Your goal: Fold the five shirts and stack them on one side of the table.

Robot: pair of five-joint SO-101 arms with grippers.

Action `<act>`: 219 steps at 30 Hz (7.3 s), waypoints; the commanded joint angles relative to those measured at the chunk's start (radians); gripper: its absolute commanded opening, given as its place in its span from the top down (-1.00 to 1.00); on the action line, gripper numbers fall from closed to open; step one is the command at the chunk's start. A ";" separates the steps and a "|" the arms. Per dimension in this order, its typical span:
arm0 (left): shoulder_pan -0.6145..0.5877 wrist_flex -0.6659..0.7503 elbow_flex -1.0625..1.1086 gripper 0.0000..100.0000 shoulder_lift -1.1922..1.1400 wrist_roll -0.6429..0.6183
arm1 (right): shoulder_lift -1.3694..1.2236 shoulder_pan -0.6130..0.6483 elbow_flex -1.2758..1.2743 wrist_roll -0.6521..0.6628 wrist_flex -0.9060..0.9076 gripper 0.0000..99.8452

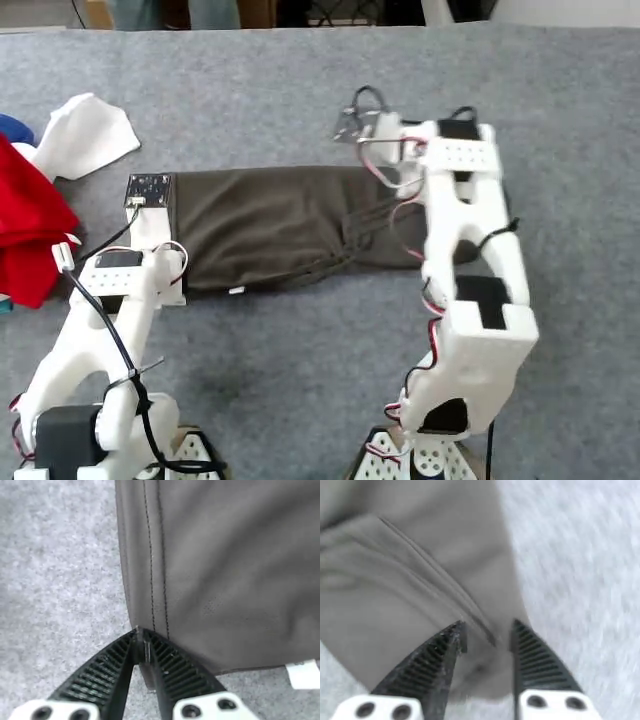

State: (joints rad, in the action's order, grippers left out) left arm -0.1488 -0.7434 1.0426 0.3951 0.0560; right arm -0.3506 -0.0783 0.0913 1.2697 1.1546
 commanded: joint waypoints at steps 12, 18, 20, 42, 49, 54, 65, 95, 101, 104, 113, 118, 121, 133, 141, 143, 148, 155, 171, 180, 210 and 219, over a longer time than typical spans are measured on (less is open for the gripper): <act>-0.015 -0.296 -0.280 0.94 0.049 -0.123 | 0.136 -0.210 -0.050 -0.580 0.141 0.97; -0.007 -0.595 -0.673 0.91 0.060 -0.147 | 0.105 -0.351 -0.283 -0.852 -0.117 0.97; -0.012 -0.626 -0.760 0.77 0.049 -0.160 | 0.084 -0.387 -0.352 -0.895 -0.203 0.97; -0.150 -0.563 -1.006 0.47 -0.735 -0.044 | 0.081 -0.480 -0.414 -1.011 -0.341 0.97; -0.147 -0.566 -1.032 0.47 -0.885 -0.048 | 0.081 -0.480 -0.414 -1.013 -0.341 0.97; -0.140 -0.580 -1.063 0.53 -0.895 -0.048 | 0.081 -0.479 -0.414 -1.016 -0.341 0.97; -0.050 -0.511 -1.043 0.94 -0.910 -0.043 | 0.081 -0.483 -0.415 -1.017 -0.341 0.97; 0.481 -0.908 -1.739 0.94 -0.919 -0.114 | 0.073 -0.594 -0.381 -1.335 -0.382 0.97; 0.628 -0.735 -1.735 0.94 -0.919 -0.209 | 0.073 -0.594 -0.380 -1.333 -0.385 0.97; 0.684 -0.671 -1.736 0.94 -0.919 -0.258 | 0.073 -0.595 -0.381 -1.335 -0.405 0.97; 0.791 -0.525 -1.744 0.94 -0.979 -0.267 | 0.073 -0.595 -0.381 -1.335 -0.410 0.97; 0.814 -0.471 -1.744 0.94 -1.033 -0.267 | 0.073 -0.595 -0.381 -1.335 -0.410 0.96; 0.820 -0.448 -1.745 0.94 -1.043 -0.267 | 0.073 -0.595 -0.381 -1.335 -0.410 0.96; 0.825 -0.394 -1.753 0.79 -1.045 -0.275 | 0.073 -0.595 -0.381 -1.333 -0.410 0.96; 0.651 -0.516 -1.980 0.48 -0.996 -0.531 | 0.073 -0.589 -0.383 -1.327 -0.410 0.97; 0.587 -0.646 -2.124 0.60 -0.964 -0.473 | 0.073 -0.588 -0.383 -1.307 -0.407 0.97; 0.384 -0.980 -2.405 0.90 -0.937 -0.351 | 0.139 -0.522 -0.320 -1.131 -0.292 0.97; 0.128 -1.020 -2.325 0.95 -0.942 -0.241 | 0.286 -0.201 -0.077 -0.997 0.014 0.97; -0.047 -0.101 -0.415 0.94 -0.135 -0.345 | 0.005 0.292 0.157 -0.919 0.138 0.97; -0.019 0.186 -0.248 0.94 -0.157 -0.318 | -0.131 0.301 0.157 -0.918 0.057 0.97; 0.007 0.184 -0.306 0.94 -0.249 -0.275 | -0.265 0.313 0.648 -0.913 0.299 0.97; 0.002 0.184 -0.303 0.94 -0.244 -0.275 | -0.481 0.287 0.641 -0.919 0.342 0.97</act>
State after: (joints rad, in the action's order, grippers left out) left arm -0.1519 -0.5715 0.7910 0.1404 -0.2248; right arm -0.8355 0.2348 0.7112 0.3506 1.4599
